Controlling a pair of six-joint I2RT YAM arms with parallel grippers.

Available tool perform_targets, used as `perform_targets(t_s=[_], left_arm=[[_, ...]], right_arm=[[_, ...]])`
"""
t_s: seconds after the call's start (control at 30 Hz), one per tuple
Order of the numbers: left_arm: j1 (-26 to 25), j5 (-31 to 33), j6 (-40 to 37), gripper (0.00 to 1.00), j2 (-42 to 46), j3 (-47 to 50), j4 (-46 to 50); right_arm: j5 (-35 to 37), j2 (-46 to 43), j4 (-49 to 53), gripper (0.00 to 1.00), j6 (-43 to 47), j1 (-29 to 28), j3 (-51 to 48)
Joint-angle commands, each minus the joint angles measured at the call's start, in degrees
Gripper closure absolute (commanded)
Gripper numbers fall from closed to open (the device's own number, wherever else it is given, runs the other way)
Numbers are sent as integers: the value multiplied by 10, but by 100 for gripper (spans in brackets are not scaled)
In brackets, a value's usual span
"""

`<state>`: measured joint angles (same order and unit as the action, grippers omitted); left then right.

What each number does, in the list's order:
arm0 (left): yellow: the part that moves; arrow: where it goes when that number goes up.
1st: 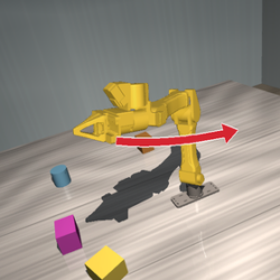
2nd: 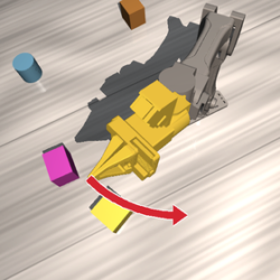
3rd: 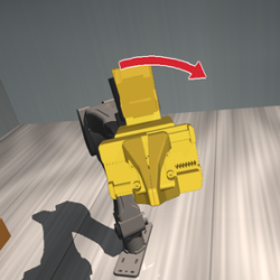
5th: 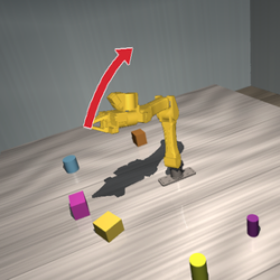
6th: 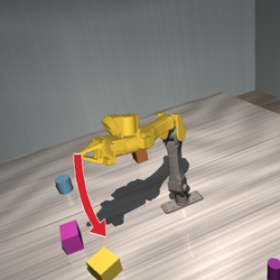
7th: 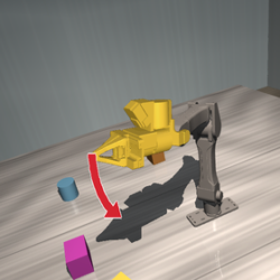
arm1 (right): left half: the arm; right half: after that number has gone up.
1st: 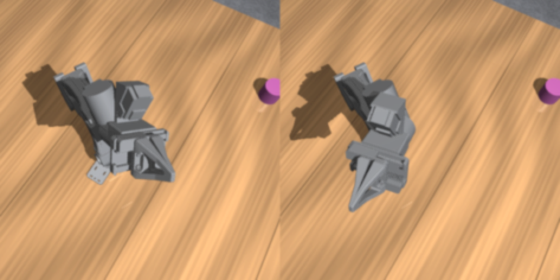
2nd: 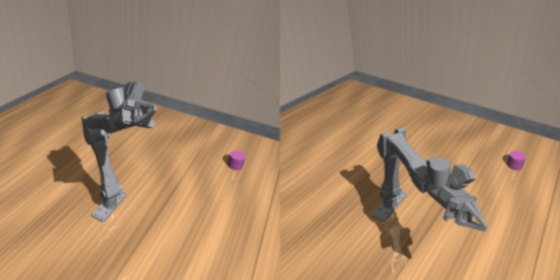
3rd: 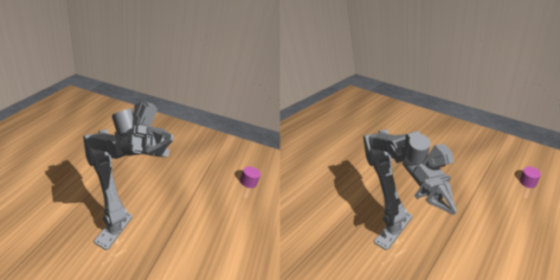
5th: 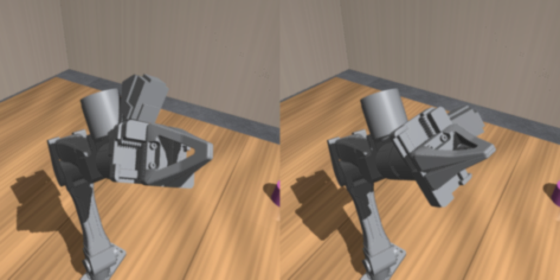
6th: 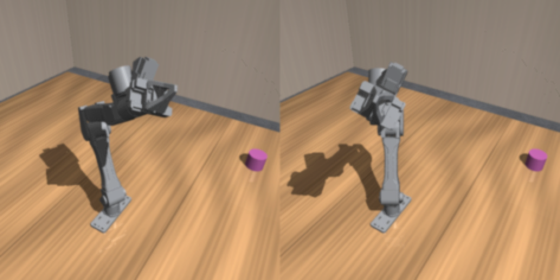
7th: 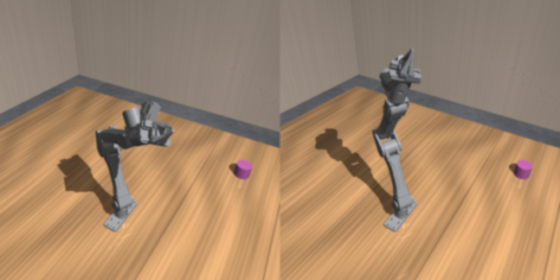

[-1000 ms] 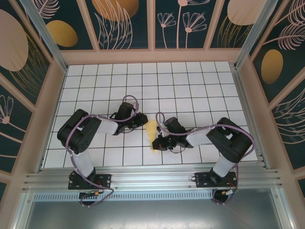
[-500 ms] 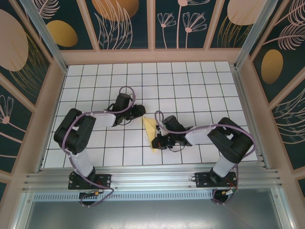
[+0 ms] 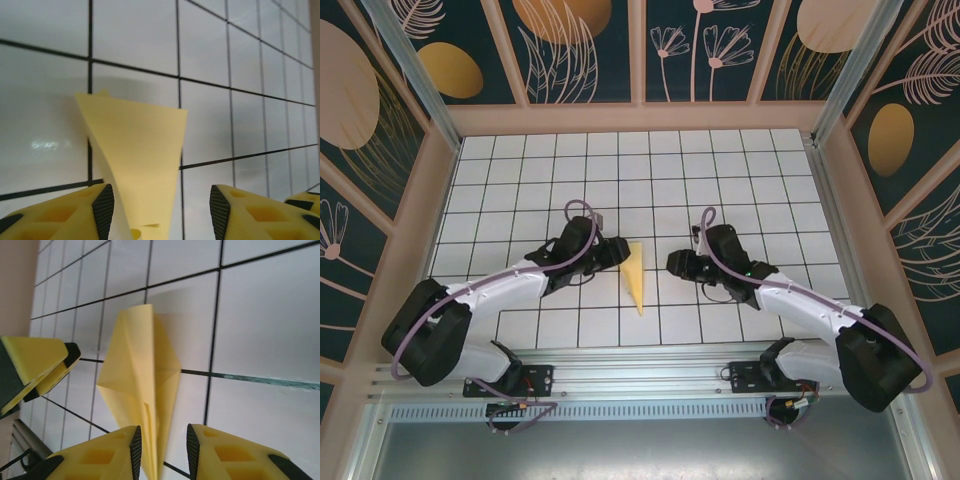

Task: Fold a paper plane with a square sheet of paper (pick it up from the middle)
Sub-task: Turn over a paper plane at the center of the table.

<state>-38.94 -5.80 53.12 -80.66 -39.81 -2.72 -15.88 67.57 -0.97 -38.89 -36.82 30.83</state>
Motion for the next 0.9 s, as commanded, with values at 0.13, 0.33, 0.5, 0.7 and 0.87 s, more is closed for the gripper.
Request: perform_targets(t_s=[0.13,0.33,0.5,0.7,0.87], left_arm=[[-29,36,25,44,-46,-23,47],[-33,18,21,51,-74,-16,36],[-34,19,27,79,-64,18,6],[-34,35,41,90,-34,73,-28],[-33,32,45,91,-25,101,-57]], right_arm=[[-5,41,0,67,10,-6,3],[-9,75,-11,67,10,-26,21],[0,109,-18,67,5,-56,42],[8,169,-29,67,0,-101,85],[6,217,-30,66,1,-117,122]])
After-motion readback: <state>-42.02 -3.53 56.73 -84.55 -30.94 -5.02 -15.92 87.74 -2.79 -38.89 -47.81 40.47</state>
